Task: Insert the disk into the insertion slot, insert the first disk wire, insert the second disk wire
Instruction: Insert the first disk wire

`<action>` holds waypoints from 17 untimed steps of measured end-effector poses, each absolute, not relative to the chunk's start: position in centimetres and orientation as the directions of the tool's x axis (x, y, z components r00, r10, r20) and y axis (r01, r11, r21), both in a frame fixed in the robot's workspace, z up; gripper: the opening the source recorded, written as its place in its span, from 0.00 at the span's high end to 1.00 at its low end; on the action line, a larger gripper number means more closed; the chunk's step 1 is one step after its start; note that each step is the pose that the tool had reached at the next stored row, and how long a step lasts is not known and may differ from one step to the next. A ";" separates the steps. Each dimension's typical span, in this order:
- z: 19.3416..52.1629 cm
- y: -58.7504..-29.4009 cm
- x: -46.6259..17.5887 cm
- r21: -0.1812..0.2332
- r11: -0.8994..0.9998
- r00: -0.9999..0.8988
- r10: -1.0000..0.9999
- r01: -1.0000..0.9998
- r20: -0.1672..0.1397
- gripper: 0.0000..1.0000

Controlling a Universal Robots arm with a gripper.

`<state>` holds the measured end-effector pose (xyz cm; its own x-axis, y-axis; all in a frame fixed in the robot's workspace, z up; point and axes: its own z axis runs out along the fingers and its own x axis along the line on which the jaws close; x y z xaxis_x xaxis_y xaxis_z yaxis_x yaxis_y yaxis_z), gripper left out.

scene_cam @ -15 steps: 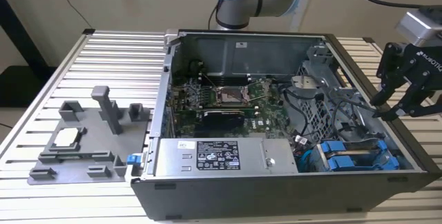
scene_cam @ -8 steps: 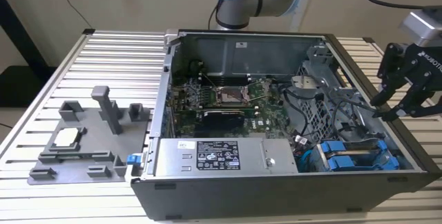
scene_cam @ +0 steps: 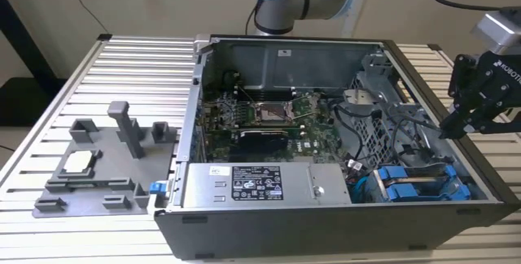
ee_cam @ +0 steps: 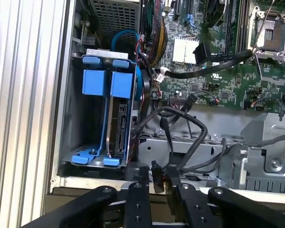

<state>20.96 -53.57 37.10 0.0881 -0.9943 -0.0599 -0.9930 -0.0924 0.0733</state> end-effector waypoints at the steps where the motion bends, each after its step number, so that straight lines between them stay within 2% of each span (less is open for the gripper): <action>1: 37.1 -53.6 21.0 0.073 -0.092 0.088 -0.994 -0.993 -0.060 0.75; 6: 37.1 -53.6 21.0 0.074 -0.092 0.088 -0.994 -0.993 -0.060 0.75; 9: 37.1 -53.6 21.0 0.074 -0.092 0.088 -0.994 -0.993 -0.060 0.81; 17: 37.1 -54.6 19.1 0.068 -0.093 0.088 -0.994 -0.993 -0.063 0.81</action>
